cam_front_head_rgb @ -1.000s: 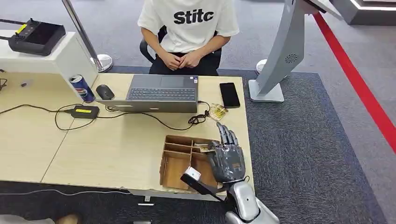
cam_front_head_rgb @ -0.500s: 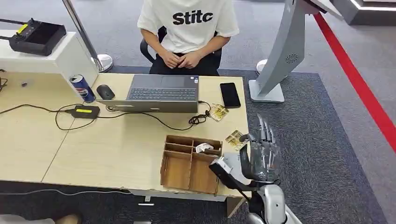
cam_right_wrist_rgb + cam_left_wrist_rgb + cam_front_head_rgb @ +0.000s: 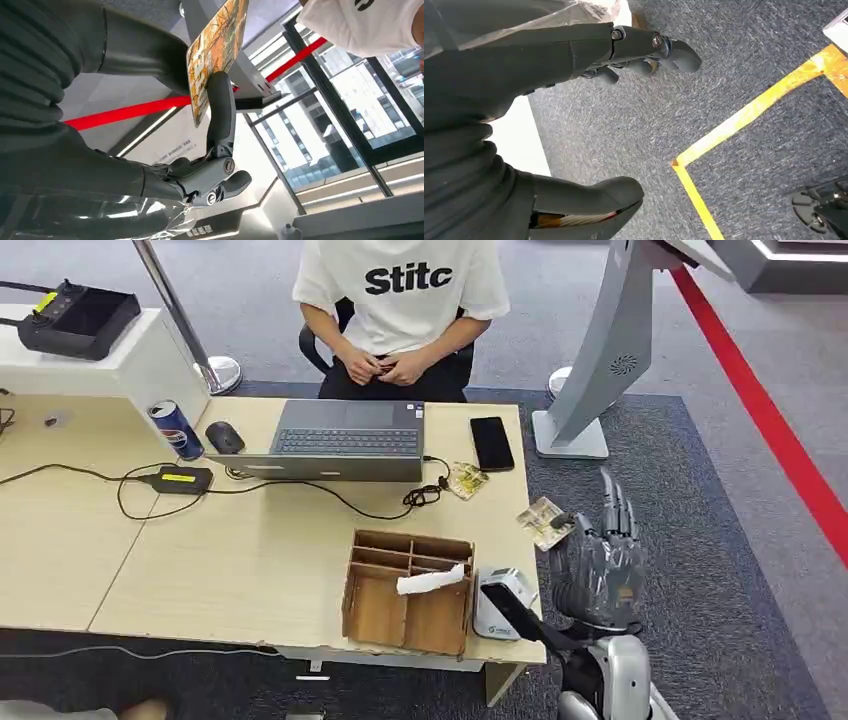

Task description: Pass the card to the sensor for recognition and then transmit it.

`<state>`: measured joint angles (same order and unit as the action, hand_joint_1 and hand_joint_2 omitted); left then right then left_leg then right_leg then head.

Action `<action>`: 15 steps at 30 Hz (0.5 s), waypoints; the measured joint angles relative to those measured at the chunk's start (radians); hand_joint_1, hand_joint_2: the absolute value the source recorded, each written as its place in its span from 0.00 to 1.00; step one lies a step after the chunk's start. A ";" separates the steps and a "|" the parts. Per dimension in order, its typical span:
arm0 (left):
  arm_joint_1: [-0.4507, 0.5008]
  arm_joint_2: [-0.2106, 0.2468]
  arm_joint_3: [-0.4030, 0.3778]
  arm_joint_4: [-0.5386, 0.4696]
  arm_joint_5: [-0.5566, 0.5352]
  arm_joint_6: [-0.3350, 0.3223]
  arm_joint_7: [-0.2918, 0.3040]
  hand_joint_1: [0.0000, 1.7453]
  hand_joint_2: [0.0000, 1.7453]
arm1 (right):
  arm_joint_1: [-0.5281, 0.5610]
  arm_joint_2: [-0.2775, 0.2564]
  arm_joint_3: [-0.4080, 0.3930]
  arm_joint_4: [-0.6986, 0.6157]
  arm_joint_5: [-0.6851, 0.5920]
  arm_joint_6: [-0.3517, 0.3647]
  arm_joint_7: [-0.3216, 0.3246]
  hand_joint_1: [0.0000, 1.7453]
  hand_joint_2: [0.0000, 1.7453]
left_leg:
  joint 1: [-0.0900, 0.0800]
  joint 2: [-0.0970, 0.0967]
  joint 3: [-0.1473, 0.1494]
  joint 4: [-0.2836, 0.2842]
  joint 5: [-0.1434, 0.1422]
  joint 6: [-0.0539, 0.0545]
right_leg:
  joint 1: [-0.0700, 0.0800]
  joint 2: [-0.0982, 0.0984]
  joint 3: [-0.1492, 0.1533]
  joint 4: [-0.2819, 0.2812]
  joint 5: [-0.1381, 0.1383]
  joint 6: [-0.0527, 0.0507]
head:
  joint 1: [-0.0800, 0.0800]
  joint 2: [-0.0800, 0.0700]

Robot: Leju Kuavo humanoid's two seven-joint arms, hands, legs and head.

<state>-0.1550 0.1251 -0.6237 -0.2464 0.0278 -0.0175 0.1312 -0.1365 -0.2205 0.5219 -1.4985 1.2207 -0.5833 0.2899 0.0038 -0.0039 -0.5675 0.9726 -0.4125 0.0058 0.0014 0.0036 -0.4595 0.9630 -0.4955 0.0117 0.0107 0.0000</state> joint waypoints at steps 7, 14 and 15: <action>-0.008 -0.003 0.000 0.000 -0.014 -0.010 0.004 0.00 1.00 | -0.028 0.038 0.013 -0.004 0.002 0.002 -0.063 1.00 1.00 | 0.000 0.000 0.000 0.000 0.000 0.000 | 0.001 0.000 0.000 0.000 0.000 0.000 | 0.000 0.000; -0.027 -0.014 -0.001 -0.002 -0.030 -0.014 0.019 0.00 1.00 | -0.099 0.131 0.065 0.062 -0.024 -0.013 -0.110 1.00 1.00 | 0.001 -0.001 -0.001 0.000 0.000 0.000 | 0.001 -0.001 0.000 0.001 0.000 0.000 | 0.000 0.000; -0.027 -0.014 -0.001 -0.002 -0.032 -0.015 0.021 0.00 1.00 | -0.106 0.143 0.069 0.069 -0.028 -0.017 -0.111 1.00 1.00 | 0.001 -0.001 -0.001 0.000 0.000 0.000 | 0.001 -0.001 0.000 0.001 0.000 0.000 | 0.000 0.000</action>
<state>-0.1818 0.1107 -0.6249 -0.2483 -0.0038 -0.0328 0.1518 -0.2423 -0.0777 0.5912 -1.4290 1.1925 -0.6001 0.1789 0.0046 -0.0048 -0.5682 0.9722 -0.4121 0.0053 0.0025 0.0026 -0.4592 0.9636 -0.4955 0.0116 0.0107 0.0000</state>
